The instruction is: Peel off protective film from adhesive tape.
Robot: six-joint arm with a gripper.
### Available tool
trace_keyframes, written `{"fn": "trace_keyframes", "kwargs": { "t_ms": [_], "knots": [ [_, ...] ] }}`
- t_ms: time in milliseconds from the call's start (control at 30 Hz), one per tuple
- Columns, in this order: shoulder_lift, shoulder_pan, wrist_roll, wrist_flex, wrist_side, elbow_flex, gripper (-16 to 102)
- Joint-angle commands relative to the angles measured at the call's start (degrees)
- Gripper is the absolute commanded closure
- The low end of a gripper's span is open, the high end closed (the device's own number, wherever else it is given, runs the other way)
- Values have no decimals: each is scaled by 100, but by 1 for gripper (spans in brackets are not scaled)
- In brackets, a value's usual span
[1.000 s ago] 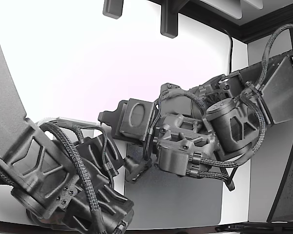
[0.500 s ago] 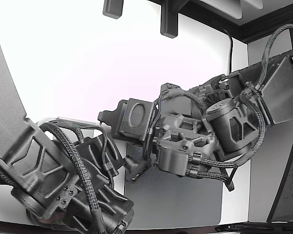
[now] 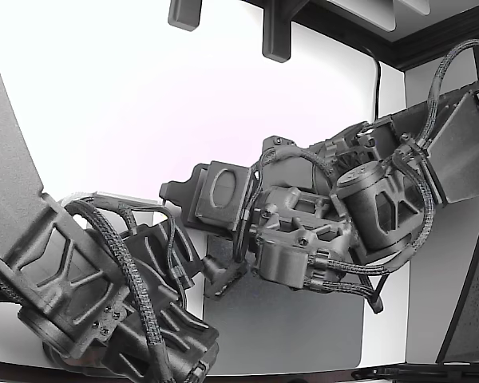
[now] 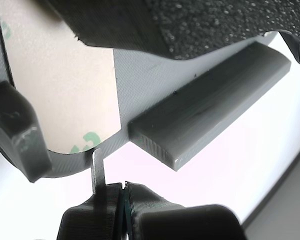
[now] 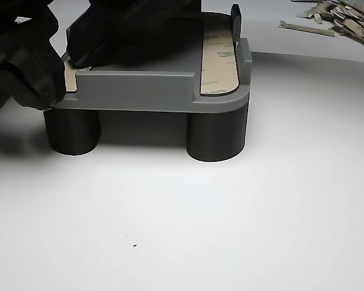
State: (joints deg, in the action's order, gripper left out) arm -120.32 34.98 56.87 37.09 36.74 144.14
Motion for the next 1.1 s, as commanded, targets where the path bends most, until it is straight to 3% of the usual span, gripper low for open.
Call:
{"fn": "trace_keyframes", "kwargs": {
  "t_ms": [0,1067],
  "knots": [
    [-70,-35,-18,-26,18,-202,97],
    [-9,-26,-44,18,18,-264,97]
  ]
}}
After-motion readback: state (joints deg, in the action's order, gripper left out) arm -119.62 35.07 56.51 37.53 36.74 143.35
